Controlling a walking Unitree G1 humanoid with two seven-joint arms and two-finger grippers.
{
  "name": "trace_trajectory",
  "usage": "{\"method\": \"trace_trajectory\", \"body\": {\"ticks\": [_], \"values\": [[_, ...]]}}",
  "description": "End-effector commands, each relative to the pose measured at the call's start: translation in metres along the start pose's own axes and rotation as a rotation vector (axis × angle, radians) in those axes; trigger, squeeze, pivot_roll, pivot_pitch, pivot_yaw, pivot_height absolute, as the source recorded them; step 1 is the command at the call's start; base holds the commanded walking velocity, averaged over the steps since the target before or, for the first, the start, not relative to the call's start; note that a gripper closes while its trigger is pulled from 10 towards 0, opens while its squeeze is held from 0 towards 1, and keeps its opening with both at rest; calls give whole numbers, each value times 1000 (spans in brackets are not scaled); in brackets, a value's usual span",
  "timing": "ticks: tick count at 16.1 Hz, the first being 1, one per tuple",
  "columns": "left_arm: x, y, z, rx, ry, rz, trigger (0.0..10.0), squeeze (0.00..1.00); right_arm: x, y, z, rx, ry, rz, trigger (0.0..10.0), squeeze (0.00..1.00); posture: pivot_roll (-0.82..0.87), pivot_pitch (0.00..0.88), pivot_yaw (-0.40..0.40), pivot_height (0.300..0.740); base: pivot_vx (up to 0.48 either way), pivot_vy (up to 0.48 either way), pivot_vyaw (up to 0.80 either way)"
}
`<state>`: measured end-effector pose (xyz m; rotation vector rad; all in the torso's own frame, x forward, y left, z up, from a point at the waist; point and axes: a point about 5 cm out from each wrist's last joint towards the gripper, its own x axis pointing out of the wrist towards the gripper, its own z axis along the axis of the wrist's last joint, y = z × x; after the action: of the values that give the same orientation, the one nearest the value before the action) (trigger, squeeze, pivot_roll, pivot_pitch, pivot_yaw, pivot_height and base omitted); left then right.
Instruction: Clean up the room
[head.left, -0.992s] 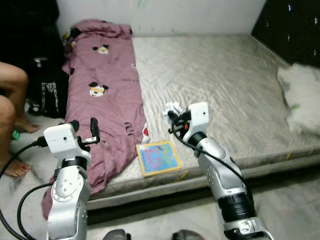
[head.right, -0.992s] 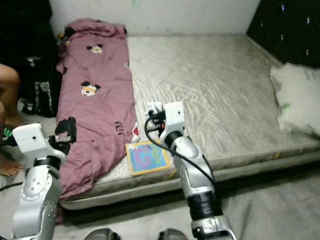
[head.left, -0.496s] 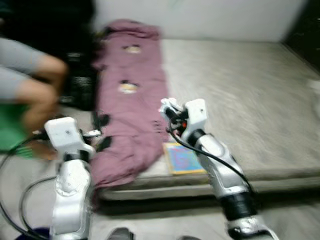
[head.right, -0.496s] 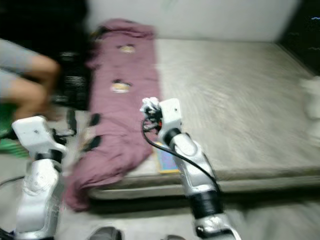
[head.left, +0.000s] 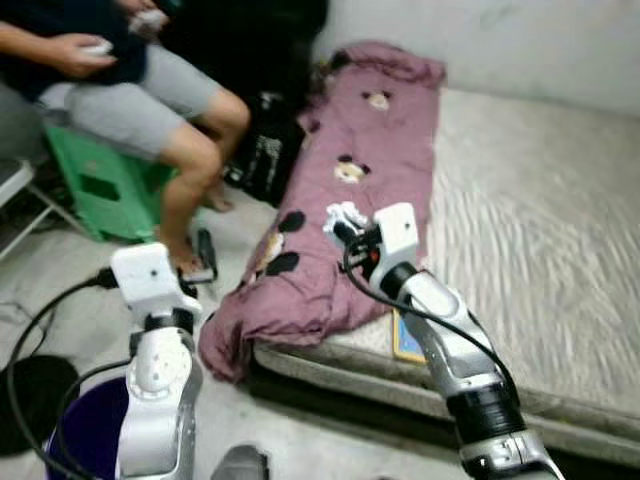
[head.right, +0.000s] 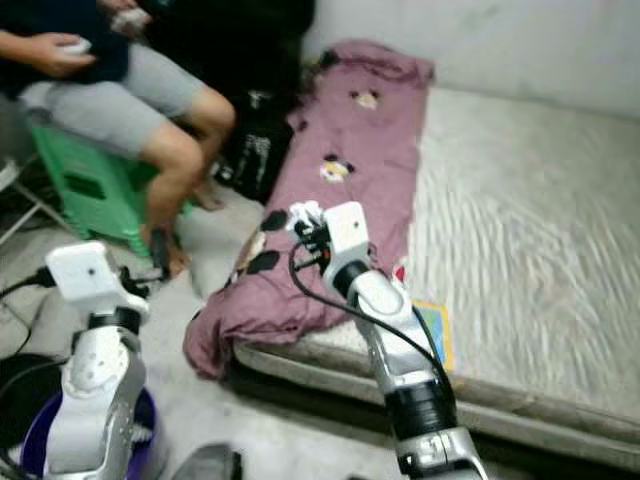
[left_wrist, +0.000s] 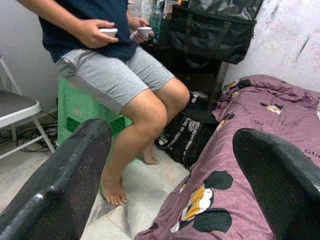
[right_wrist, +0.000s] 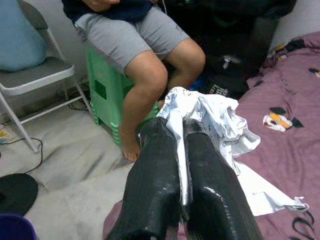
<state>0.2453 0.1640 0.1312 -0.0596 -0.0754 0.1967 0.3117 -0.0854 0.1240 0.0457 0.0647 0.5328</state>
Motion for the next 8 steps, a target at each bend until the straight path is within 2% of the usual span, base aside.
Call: {"method": "trace_trajectory", "body": {"ticks": [1,4,8], "values": [[0,6,1,17,2,9,10000,0,3,2,5,3,-25,8,10000,0,16,0,-58,740,0,0,800],[-4,18,-2,40,14,39,10000,0,6,1,7,9,-35,0,10000,0,20,0,-56,740,0,0,800],[-6,20,-1,45,15,43,10000,0,9,3,8,16,-43,3,10000,0,33,0,-58,740,0,0,800]]}}
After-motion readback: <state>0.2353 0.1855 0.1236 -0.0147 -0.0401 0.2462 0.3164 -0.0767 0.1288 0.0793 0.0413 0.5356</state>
